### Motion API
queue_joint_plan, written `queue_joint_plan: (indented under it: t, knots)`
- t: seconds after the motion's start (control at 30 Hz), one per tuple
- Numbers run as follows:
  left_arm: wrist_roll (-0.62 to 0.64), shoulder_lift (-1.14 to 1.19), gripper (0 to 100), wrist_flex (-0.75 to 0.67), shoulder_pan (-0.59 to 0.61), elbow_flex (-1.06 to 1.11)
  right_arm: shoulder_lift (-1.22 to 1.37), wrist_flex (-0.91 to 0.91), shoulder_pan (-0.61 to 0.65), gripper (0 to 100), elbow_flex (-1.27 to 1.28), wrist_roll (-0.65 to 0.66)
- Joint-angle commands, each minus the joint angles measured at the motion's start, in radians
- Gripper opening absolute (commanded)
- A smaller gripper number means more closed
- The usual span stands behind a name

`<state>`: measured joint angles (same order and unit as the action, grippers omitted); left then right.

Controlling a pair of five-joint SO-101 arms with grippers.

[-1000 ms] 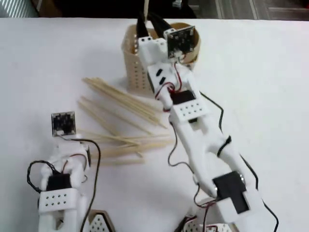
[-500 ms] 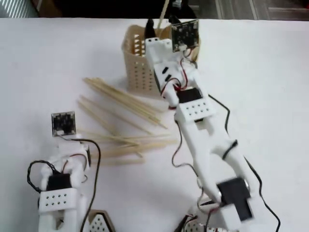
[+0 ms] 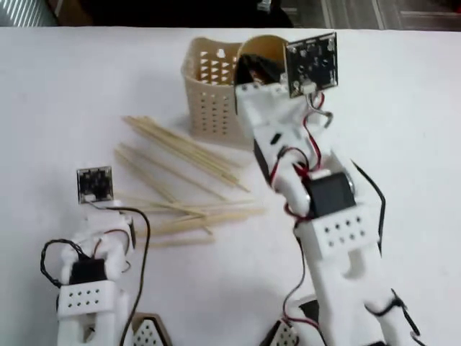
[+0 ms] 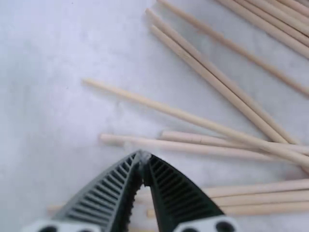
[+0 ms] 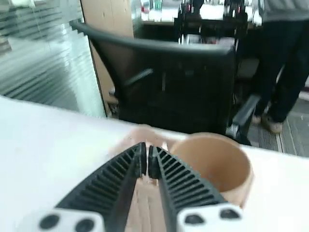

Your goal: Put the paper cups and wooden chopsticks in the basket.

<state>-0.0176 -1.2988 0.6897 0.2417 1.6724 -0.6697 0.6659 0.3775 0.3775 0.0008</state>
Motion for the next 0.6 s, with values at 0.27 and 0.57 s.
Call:
queue_joint_plan:
  t: [0.27, 0.57]
  knots:
    - [0.000, -0.028, 3, -0.018, -0.010, -0.003, -0.094, 0.526, 0.151, 1.8, -0.041, 0.272]
    - [0.000, -0.028, 3, -0.018, -0.010, -0.003, 0.008, 0.671, 0.269, 1.8, -0.041, 0.267]
